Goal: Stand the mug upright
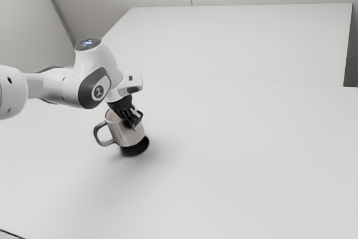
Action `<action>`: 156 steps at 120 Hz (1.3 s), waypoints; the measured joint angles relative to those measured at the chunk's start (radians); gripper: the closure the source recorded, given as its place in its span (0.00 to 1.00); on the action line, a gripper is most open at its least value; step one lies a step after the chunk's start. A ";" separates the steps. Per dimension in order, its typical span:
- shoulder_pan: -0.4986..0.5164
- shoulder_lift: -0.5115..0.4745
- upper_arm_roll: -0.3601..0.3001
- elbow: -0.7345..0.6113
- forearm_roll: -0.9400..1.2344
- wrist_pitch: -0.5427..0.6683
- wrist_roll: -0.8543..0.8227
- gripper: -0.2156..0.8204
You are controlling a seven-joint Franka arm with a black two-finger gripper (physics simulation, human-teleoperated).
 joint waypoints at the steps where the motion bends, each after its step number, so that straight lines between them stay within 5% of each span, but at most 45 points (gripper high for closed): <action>1: 0.001 0.000 0.000 -0.001 0.003 0.005 -0.003 0.92; 133: 0.006 0.015 -0.002 -0.105 0.044 0.145 -0.243 0.92; 156: 0.000 0.010 0.000 -0.105 0.031 0.149 -0.260 0.66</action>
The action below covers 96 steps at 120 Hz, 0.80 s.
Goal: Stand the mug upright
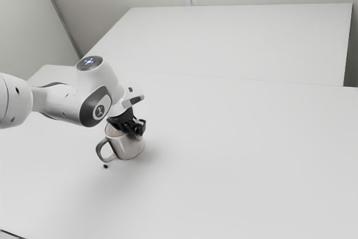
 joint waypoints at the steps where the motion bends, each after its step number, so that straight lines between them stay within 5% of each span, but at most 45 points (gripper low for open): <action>1: 0.000 0.000 0.000 0.000 0.000 0.000 -0.001 0.65; 36: -0.006 -0.021 -0.001 0.057 -0.006 -0.033 -0.015 0.34; 96: -0.005 0.003 -0.014 0.423 -0.069 -0.496 -0.027 0.24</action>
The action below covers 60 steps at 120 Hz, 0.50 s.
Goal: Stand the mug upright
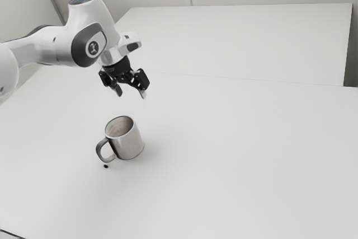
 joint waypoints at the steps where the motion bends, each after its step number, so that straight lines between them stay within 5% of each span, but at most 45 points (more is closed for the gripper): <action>1: 0.000 0.001 0.000 0.006 -0.001 -0.008 0.000 0.24; 60: -0.016 0.039 -0.001 0.307 -0.003 -0.340 -0.006 0.23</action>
